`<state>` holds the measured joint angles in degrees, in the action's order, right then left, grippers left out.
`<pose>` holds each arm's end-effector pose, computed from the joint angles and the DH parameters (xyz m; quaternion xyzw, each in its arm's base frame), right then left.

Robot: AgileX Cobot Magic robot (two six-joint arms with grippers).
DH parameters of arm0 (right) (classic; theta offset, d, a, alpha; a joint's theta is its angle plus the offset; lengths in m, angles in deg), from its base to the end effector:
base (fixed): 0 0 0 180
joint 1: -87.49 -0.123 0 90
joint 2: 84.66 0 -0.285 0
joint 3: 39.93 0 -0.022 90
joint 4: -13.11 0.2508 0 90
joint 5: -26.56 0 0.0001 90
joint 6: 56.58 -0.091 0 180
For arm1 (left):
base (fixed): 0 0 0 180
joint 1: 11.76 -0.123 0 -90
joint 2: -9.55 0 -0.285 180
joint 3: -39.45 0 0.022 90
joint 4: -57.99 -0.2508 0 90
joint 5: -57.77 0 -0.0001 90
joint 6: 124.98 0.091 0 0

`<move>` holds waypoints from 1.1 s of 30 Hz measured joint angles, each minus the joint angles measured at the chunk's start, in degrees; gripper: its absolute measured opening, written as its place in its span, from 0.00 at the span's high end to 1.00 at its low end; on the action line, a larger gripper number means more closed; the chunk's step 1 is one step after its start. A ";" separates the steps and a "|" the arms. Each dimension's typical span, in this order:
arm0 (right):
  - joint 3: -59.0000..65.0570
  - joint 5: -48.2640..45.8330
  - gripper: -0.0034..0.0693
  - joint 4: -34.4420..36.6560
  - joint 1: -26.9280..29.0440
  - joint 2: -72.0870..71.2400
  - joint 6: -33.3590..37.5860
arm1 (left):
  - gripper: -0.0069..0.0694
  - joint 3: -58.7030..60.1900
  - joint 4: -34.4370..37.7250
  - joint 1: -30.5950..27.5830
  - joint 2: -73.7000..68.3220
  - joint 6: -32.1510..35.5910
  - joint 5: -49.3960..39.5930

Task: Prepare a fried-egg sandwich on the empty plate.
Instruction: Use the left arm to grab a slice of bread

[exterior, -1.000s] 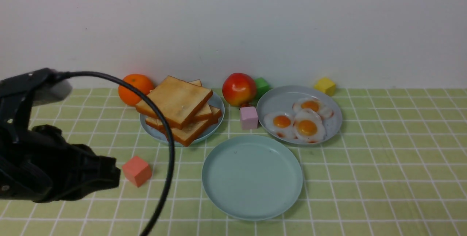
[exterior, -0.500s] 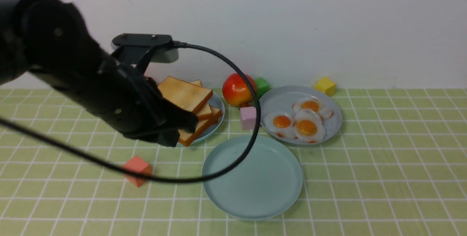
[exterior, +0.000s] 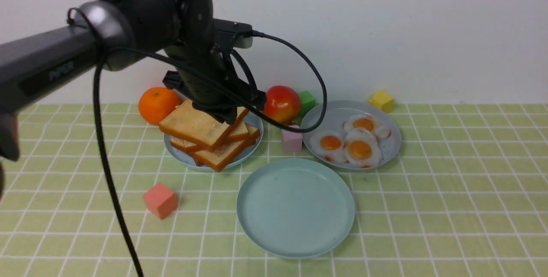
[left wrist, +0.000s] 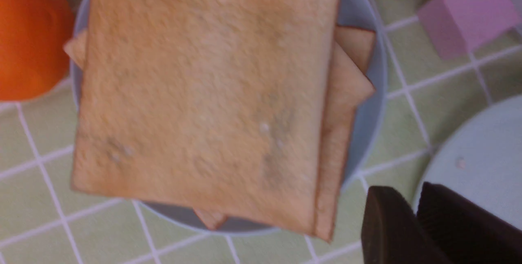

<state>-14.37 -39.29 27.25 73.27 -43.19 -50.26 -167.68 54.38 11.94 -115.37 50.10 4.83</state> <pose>0.0671 0.0380 0.3702 -0.1609 0.8953 0.1501 0.3872 0.4222 -0.1803 0.2652 0.1696 0.9522 -0.0342 0.2519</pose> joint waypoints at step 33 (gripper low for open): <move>0.00 0.13 0.91 0.19 0.00 0.00 0.01 | 0.88 -2.91 -9.91 0.17 -7.82 0.05 7.13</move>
<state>-14.37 -39.16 27.44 73.27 -43.19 -50.25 -170.59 44.47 12.11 -123.20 50.16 11.95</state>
